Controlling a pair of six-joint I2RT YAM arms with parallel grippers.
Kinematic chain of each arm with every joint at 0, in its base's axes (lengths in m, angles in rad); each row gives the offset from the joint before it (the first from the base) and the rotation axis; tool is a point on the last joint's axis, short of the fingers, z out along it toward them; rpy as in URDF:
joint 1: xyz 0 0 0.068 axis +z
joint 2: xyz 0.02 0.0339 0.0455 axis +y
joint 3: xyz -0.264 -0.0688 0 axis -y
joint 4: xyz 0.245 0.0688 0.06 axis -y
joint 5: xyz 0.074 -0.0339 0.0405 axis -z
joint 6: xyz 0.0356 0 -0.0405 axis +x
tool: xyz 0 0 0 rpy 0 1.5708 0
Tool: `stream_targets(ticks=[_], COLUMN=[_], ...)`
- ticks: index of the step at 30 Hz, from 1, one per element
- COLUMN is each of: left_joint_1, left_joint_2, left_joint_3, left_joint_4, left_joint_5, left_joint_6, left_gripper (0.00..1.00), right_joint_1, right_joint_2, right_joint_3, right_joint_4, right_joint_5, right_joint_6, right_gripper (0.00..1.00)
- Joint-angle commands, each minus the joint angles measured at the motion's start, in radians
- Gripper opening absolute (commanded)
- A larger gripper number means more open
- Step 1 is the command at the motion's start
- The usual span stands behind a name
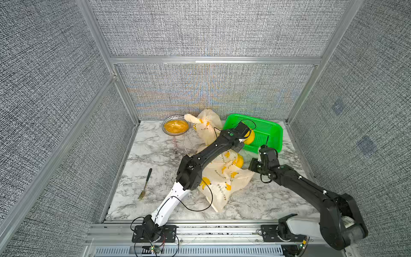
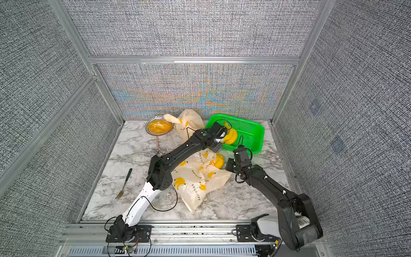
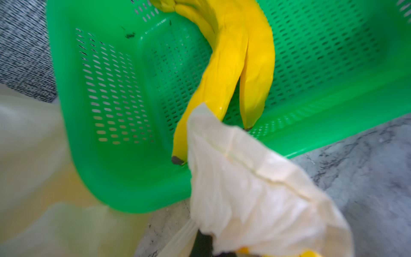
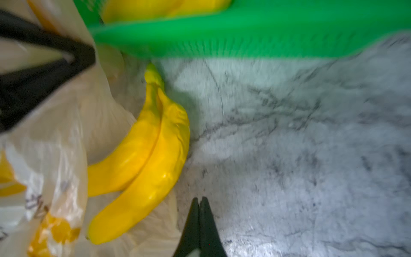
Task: Place the banana into a plastic bag & tie a knot
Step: Adjust the plastic bag at the center of the board.
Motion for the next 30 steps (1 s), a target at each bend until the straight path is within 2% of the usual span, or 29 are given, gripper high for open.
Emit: stream_targets(ticks=[1,7,9,14,17,18,20,23,24,25,26,30], left_joint_1=[-0.001,-0.001,-0.001,0.001,0.027,0.046,0.085,0.099,0.101,0.104,0.111,0.122], left_joint_2=[-0.158,-0.376,-0.466,-0.757,-0.866,-0.885,-0.878,-0.863,-0.859,-0.853,-0.848,-0.853], left_joint_3=[-0.075,-0.224,-0.318,-0.795,-1.041,-1.108,-1.154,-1.204,-1.232,-1.245,-1.253,-1.288], left_joint_4=[0.157,0.265,0.317,0.679,0.858,0.885,0.850,0.797,0.808,0.806,0.798,0.817], left_joint_5=[0.045,0.025,0.009,-0.045,-0.058,-0.050,-0.007,0.027,0.032,0.042,0.056,0.106], left_joint_6=[-0.017,-0.030,-0.018,-0.019,-0.041,-0.072,-0.127,-0.144,-0.150,-0.152,-0.148,-0.146], left_gripper=[0.00,0.00,0.00,0.00,0.00,0.00,0.00,0.00,0.00,0.00,0.00,0.00], right_joint_1=[0.009,0.057,0.080,0.174,0.214,0.226,0.230,0.230,0.229,0.229,0.225,0.165], right_joint_2=[-0.073,-0.190,-0.233,-0.348,-0.396,-0.410,-0.414,-0.377,-0.367,-0.362,-0.356,-0.349], right_joint_3=[0.092,0.221,0.233,0.167,0.090,0.073,0.008,-0.022,-0.037,-0.051,-0.070,-0.039], right_joint_4=[-0.043,-0.080,-0.066,0.002,0.042,0.053,0.044,-0.002,-0.009,-0.013,-0.008,-0.040], right_joint_5=[0.144,0.270,0.300,0.352,0.363,0.365,0.355,0.258,0.219,0.181,0.147,0.039], right_joint_6=[-0.052,-0.157,-0.183,-0.226,-0.244,-0.246,-0.223,-0.180,-0.165,-0.151,-0.141,-0.114], right_gripper=[0.00,0.00,0.00,0.00,0.00,0.00,0.00,0.00,0.01,0.13,0.31,0.42])
